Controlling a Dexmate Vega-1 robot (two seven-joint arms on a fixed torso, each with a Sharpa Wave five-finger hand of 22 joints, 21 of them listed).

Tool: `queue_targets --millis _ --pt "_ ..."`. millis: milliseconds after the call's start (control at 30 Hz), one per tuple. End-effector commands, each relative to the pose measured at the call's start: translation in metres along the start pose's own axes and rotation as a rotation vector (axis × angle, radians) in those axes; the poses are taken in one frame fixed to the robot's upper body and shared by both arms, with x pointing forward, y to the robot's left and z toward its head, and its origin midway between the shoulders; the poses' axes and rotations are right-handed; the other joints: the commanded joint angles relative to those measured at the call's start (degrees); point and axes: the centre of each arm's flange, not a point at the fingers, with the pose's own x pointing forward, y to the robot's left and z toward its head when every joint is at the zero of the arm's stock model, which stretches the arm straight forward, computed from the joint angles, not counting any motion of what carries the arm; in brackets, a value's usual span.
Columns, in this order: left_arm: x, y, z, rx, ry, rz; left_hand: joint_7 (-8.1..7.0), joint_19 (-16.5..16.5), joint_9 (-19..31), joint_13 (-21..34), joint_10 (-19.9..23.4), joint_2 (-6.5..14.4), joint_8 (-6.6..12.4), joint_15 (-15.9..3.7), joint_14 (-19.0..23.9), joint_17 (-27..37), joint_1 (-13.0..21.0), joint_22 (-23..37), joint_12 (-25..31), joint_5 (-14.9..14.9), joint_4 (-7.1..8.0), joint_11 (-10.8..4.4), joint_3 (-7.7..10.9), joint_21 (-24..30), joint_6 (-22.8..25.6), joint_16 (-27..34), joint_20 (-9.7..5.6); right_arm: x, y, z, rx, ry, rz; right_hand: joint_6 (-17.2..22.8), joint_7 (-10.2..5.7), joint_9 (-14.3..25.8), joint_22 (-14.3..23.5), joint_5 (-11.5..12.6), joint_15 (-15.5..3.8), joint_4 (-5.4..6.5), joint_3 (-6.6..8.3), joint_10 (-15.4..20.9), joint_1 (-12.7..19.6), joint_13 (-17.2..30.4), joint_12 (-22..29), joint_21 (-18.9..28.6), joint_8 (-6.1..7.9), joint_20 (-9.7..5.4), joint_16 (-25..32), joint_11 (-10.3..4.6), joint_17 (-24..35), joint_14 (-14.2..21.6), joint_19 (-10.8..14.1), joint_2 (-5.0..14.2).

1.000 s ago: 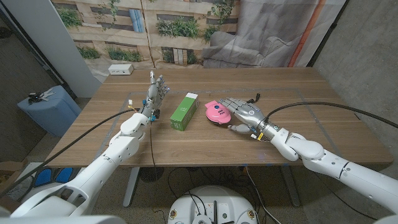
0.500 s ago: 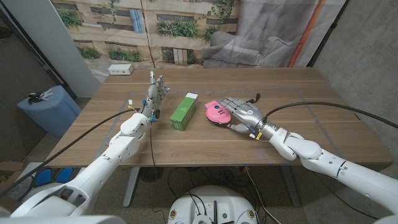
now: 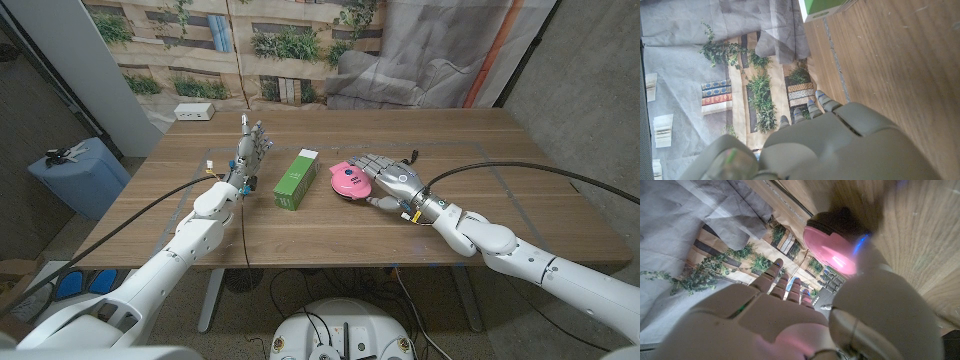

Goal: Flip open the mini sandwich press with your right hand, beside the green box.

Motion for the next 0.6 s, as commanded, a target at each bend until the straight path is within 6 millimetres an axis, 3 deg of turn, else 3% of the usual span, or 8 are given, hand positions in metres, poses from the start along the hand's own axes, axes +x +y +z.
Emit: queue_targets --millis 33,600 --pt "0.0000 0.0001 0.0004 0.000 -0.001 0.000 -0.46 0.2 0.3 0.1 -0.4 3.0 0.28 -2.13 -0.4 0.2 0.0 0.2 0.4 0.3 0.04 0.00 -0.43 0.4 -2.0 0.2 -0.19 0.0007 -0.0051 -0.0026 0.020 0.017 -0.014 0.2 0.11 0.2 0.0 -0.2 -0.04 0.46 0.25 0.4 0.0 0.1 0.3 0.5 0.29 0.04 0.5 0.09 0.0 0.5 0.6 0.24" --pt "0.0000 0.0001 0.0004 0.000 -0.001 0.000 -0.46 0.1 0.3 0.1 -0.3 3.0 0.28 -2.09 -0.4 0.2 0.0 0.2 0.4 0.3 0.04 -0.18 -0.43 0.3 -2.0 0.2 -0.18 -0.0001 -0.0074 -0.0023 0.072 0.029 -0.007 0.0 0.26 0.2 0.0 -0.5 0.42 1.07 -0.23 -0.1 -0.8 0.1 0.0 0.3 -0.09 0.42 0.3 0.34 0.1 0.2 0.4 -0.01"
